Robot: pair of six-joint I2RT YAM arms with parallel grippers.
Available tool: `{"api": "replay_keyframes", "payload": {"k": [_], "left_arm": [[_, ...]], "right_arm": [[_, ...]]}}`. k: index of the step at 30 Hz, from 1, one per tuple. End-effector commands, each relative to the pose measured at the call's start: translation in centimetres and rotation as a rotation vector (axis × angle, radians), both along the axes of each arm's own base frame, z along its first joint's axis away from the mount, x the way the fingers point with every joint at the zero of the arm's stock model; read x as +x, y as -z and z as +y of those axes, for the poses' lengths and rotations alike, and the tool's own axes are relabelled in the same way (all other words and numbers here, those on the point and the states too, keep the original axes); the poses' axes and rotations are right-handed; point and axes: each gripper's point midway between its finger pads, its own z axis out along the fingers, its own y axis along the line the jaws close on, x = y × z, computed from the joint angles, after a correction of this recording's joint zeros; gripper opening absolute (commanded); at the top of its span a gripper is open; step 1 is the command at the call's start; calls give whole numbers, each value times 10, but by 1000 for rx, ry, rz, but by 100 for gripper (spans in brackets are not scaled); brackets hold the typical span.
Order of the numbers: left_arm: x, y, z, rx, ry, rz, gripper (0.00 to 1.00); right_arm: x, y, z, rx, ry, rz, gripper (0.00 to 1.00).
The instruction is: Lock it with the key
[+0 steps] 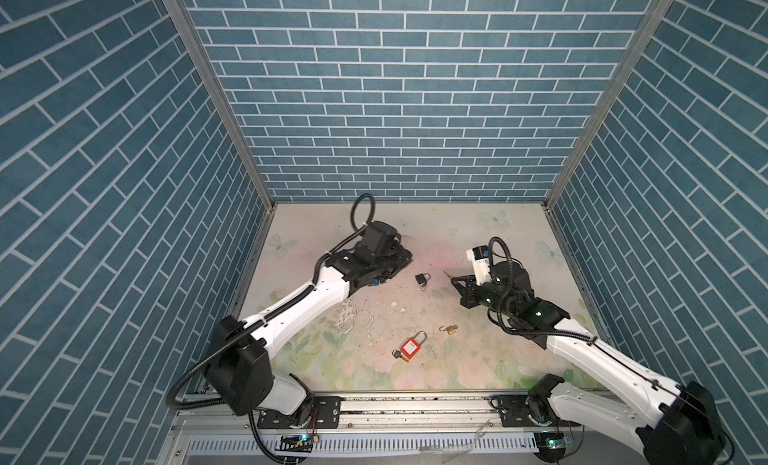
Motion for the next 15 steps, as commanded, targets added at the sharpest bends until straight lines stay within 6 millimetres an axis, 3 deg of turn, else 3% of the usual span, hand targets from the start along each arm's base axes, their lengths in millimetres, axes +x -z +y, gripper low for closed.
{"api": "replay_keyframes", "payload": {"k": [1,6,9,15], "left_arm": [[-16,23,-34,209,147,-33,0],[-43,63,-100,369,324,-28,0],[-49,92,-119,427,371,3,0],[-44,124,-135,476,397,21,0]], "right_arm": [[-17,34,-40,-13,127,180,0],[-29,54,-82,-19,260,271,0],[-34,62,-96,-10,315,302,0],[-33,69,-98,53,333,340,0]]}}
